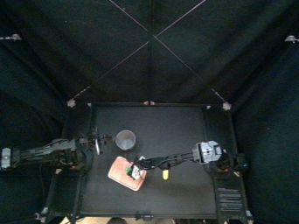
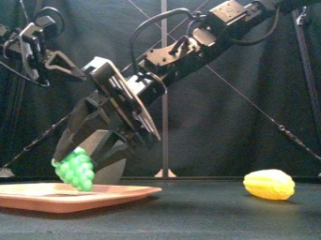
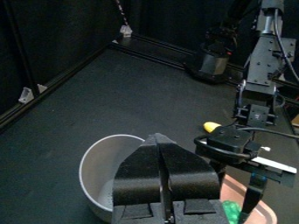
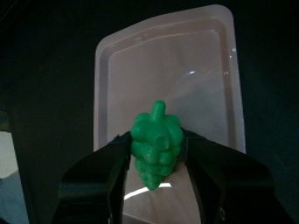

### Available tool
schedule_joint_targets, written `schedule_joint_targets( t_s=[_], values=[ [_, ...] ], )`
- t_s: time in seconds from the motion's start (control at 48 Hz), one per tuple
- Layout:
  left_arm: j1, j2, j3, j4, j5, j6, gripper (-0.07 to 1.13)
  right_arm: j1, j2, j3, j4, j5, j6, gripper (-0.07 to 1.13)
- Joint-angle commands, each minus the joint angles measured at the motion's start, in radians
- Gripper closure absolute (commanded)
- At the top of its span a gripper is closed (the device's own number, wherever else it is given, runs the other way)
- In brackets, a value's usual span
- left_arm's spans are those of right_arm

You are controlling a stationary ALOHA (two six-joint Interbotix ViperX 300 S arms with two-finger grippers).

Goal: Pick the green grapes then place it on the pink plate
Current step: Drop green grapes on the pink plate and return to neutral

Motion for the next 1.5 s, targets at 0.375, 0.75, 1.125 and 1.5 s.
schedule_joint_targets(
  t_s=[0.375,0.75,1.125,1.5],
  values=[
    [0.005,0.002,-0.02,-0.002,-0.003,0.002,0.88,0.003,-0.038,-0.044,-0.029,0.038,-0.002,0.12],
    [0.005,0.002,-0.014,-0.003,-0.003,-0.002,0.88,-0.046,-0.164,-0.018,-0.281,0.147,-0.002,0.12],
    [0.005,0.0,-0.008,-0.002,-0.003,0.002,0.88,-0.123,-0.314,0.121,-0.407,0.14,-0.003,0.12],
    [0.006,0.002,0.031,-0.003,-0.011,-0.002,0.88,-0.224,-0.528,0.402,-0.485,-0.161,-0.008,0.12]
  ],
)
